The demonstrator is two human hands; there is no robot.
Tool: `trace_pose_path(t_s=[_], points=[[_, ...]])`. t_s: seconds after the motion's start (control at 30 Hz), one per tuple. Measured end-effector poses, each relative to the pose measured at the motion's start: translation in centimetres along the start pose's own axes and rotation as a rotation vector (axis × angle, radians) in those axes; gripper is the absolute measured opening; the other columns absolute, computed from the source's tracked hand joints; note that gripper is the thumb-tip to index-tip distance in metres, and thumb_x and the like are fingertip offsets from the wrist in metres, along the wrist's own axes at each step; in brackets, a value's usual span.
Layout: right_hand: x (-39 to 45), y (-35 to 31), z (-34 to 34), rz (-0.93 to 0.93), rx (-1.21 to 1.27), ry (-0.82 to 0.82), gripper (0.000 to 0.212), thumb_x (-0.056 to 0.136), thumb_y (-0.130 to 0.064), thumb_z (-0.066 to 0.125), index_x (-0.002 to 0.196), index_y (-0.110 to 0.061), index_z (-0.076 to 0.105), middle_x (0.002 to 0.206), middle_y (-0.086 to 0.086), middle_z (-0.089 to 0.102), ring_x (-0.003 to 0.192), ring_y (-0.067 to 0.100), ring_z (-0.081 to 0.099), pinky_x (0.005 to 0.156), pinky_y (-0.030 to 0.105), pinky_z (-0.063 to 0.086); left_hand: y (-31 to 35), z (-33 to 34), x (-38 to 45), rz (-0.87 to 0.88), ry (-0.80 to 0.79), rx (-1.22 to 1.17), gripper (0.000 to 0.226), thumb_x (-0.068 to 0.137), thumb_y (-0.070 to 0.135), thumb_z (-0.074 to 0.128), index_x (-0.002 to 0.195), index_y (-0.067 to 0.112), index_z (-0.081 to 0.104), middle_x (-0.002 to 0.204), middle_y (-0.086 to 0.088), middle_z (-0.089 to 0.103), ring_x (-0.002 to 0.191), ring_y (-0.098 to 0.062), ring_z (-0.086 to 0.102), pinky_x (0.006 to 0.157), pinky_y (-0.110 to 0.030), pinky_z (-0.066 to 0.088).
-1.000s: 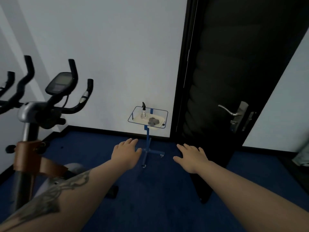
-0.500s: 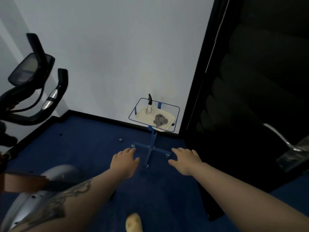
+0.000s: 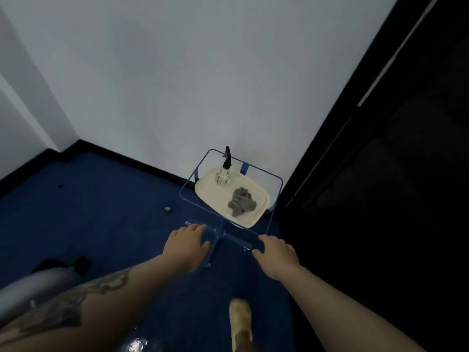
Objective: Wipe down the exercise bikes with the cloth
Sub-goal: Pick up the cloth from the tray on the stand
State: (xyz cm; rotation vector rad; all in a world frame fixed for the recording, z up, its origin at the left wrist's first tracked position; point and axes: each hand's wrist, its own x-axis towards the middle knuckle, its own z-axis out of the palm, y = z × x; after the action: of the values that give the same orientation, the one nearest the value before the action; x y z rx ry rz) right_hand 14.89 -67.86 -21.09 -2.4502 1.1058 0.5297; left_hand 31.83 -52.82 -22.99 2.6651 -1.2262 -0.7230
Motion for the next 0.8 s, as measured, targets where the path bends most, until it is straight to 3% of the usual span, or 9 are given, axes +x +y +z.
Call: trace_pose_path(t_s=[0.17, 0.33, 0.6, 0.67, 0.8], points=[[10.6, 0.7, -1.5, -0.046, 0.048, 0.008, 0.039, 0.096, -0.031, 0.045, 0.132, -0.018, 0.047, 0.129, 0.004, 0.053, 0.113, 0.024, 0.050, 0.093, 0.035, 0.042, 1.3, 1.1, 6.1, -0.136, 0.035, -0.139, 0.053, 0.097, 0.040, 0.040, 0.147, 0.024, 0.033, 0.153, 0.001, 0.036, 0.136, -0.023, 0.040, 0.110, -0.038, 0.032], [20.2, 1.1, -2.8, -0.075, 0.027, -0.052, 0.028, 0.094, -0.021, 0.047, 0.120, -0.014, 0.055, 0.120, 0.008, 0.057, 0.106, 0.027, 0.053, 0.091, 0.038, 0.047, 2.3, 2.4, 11.1, -0.344, 0.021, -0.307, 0.053, 0.097, 0.037, 0.041, 0.148, 0.022, 0.033, 0.153, 0.000, 0.036, 0.136, -0.022, 0.040, 0.110, -0.039, 0.033], [29.2, 2.5, 0.2, -0.111, -0.111, -0.192, 0.046, 0.094, -0.026, 0.051, 0.137, -0.015, 0.039, 0.132, 0.010, 0.050, 0.119, 0.029, 0.045, 0.098, 0.045, 0.043, 1.8, 6.5, 13.8, -0.642, 0.077, -0.638, 0.049, 0.098, 0.033, 0.045, 0.145, 0.022, 0.038, 0.151, -0.001, 0.039, 0.137, -0.022, 0.038, 0.112, -0.040, 0.032], [30.0, 2.8, 1.4, -0.132, -0.132, -0.185, 0.038, 0.094, -0.026, 0.052, 0.129, -0.014, 0.046, 0.124, 0.011, 0.055, 0.114, 0.029, 0.048, 0.096, 0.044, 0.044, 1.6, 7.6, 13.8, -0.690, 0.052, -0.664, 0.048, 0.098, 0.033, 0.045, 0.144, 0.022, 0.039, 0.151, -0.001, 0.040, 0.136, -0.022, 0.039, 0.112, -0.041, 0.032], [30.4, 2.5, 2.2, -0.146, -0.155, -0.012, 0.018, 0.094, -0.025, 0.054, 0.101, -0.010, 0.062, 0.104, 0.011, 0.063, 0.102, 0.026, 0.051, 0.082, 0.037, 0.045, 1.4, 8.5, 13.2, -0.738, 0.056, -0.694, 0.048, 0.097, 0.033, 0.046, 0.143, 0.023, 0.040, 0.149, -0.001, 0.042, 0.132, -0.021, 0.043, 0.110, -0.041, 0.035]])
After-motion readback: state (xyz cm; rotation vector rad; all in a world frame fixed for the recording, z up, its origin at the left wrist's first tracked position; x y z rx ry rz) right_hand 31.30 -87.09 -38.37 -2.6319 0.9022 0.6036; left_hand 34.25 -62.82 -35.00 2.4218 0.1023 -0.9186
